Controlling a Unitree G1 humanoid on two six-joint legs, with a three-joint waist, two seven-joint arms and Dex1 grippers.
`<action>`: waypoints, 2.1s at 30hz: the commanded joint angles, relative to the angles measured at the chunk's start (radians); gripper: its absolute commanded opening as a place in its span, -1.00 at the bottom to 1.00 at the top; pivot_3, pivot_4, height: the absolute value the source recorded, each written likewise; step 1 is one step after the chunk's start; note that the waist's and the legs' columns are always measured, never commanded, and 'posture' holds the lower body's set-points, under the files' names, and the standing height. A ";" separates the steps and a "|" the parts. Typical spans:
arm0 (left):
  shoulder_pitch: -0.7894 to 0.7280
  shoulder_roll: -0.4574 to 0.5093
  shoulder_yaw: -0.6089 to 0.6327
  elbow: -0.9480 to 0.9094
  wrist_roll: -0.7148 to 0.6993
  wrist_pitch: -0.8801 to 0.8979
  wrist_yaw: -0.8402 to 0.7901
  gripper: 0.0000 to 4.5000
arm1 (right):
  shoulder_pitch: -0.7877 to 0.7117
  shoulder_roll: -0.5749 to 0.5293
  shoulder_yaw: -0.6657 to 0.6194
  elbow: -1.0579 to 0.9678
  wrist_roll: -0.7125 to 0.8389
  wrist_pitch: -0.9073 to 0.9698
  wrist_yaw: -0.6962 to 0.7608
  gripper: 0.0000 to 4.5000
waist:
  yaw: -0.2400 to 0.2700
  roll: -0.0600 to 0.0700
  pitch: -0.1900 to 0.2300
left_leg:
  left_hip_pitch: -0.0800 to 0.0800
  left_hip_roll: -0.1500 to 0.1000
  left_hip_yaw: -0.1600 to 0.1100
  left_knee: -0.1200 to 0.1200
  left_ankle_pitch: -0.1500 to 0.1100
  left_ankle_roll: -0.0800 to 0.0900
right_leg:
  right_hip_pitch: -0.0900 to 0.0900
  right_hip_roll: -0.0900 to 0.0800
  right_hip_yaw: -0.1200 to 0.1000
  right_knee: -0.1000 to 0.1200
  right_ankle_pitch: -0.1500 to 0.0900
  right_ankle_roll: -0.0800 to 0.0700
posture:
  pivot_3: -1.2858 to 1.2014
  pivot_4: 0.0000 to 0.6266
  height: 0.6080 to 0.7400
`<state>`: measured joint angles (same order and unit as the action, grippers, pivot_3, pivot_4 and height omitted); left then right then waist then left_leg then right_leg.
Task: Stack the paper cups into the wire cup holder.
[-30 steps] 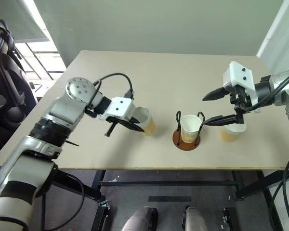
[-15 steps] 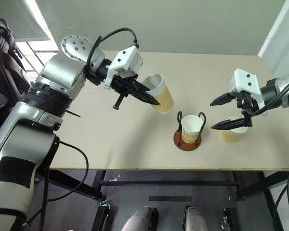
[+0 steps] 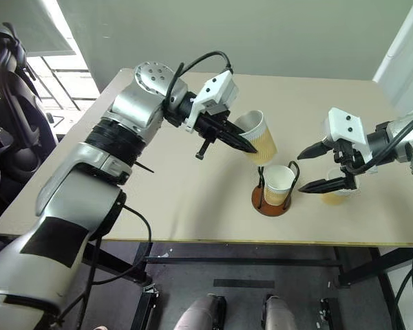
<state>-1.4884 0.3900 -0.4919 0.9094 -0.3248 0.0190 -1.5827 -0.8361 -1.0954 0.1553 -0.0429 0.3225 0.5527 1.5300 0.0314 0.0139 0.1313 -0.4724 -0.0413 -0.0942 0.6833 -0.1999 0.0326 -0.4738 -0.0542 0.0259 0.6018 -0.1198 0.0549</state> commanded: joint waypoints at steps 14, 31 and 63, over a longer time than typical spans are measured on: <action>-0.031 -0.060 0.044 0.031 0.067 -0.059 -0.032 -0.99 | -0.100 -0.053 -0.061 0.082 -0.031 -0.042 -0.002 0.78 | 0.000 0.000 0.000 | 0.001 0.000 0.001 0.000 -0.001 0.002 | 0.002 0.000 0.001 -0.002 0.001 0.003 | 0.03 -0.52 1.00; 0.013 -0.137 0.036 0.056 0.099 -0.101 -0.032 -0.99 | -0.132 -0.102 -0.128 0.004 0.022 0.059 -0.014 0.78 | 0.004 0.000 0.000 | 0.001 0.000 0.003 0.001 -0.002 0.004 | 0.004 0.000 0.001 -0.008 0.005 0.009 | 0.03 -0.52 1.00; -0.038 -0.238 0.193 0.214 0.307 -0.241 0.030 0.84 | -0.057 -0.109 -0.166 -0.023 0.060 0.081 -0.090 0.78 | 0.006 0.000 0.000 | 0.001 -0.001 0.005 0.005 -0.003 0.008 | 0.006 -0.001 0.003 -0.008 0.006 0.012 | 0.03 -0.52 1.00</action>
<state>-1.4785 0.1422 -0.3381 1.1244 -0.0083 -0.2255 -1.5594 -0.8828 -1.1994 0.0220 -0.0701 0.3882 0.6544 1.4585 0.0378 0.0136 0.1314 -0.4715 -0.0418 -0.0889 0.6881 -0.2026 0.0404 -0.4683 -0.0547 0.0291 0.5933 -0.1138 0.0668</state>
